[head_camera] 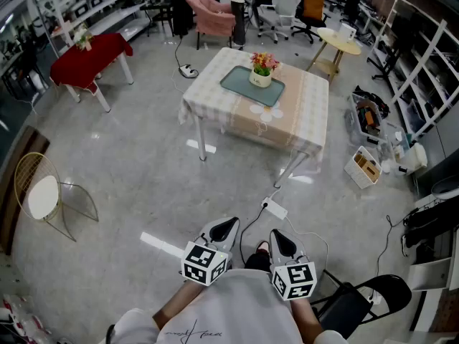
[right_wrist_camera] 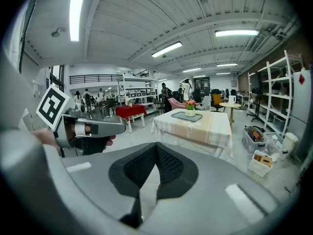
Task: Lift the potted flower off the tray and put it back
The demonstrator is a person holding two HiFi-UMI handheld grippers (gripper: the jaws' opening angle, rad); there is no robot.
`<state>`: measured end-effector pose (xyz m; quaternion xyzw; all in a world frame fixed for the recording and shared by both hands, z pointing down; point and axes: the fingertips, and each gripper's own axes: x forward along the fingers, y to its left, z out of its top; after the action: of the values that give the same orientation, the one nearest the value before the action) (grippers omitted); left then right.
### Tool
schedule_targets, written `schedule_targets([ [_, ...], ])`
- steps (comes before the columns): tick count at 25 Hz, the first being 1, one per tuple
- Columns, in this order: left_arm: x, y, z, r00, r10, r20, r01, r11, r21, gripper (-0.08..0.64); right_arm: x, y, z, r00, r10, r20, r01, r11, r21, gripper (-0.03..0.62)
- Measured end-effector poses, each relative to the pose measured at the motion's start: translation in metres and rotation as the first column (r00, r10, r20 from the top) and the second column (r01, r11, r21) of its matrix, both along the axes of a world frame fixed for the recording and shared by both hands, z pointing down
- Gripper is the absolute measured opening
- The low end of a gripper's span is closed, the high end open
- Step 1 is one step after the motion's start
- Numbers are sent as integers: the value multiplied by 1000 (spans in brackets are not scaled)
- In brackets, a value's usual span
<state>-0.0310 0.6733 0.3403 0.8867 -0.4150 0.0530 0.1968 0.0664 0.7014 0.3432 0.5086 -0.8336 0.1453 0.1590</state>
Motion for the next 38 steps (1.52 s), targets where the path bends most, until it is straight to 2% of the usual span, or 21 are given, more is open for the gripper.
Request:
schedule_targets([
  [10, -9, 12, 5, 1000, 18, 13, -17, 1000, -12, -2, -8, 8, 5, 1000, 11, 9, -11, 1000, -14, 5],
  [14, -9, 4, 0, 1000, 24, 16, -23, 1000, -9, -2, -7, -4, -2, 998, 44, 33, -44, 999, -7, 5],
  [20, -5, -13, 1, 999, 32, 12, -32, 999, -3, -2, -2, -20, 7, 997, 78, 15, -78, 997, -10, 6],
  [28, -8, -53, 6, 999, 41, 18, -41, 999, -29, -2, -12, -66, 10, 997, 77, 23, -76, 997, -21, 6],
  [33, -12, -90, -4, 999, 15, -45, -14, 1000, 16, -2, -13, -103, 12, 997, 70, 22, -69, 997, -32, 6],
  [38, -8, -130, 9, 1000, 29, -12, -29, 999, -27, -2, -13, -142, 20, 997, 65, 27, -64, 997, -52, 6],
])
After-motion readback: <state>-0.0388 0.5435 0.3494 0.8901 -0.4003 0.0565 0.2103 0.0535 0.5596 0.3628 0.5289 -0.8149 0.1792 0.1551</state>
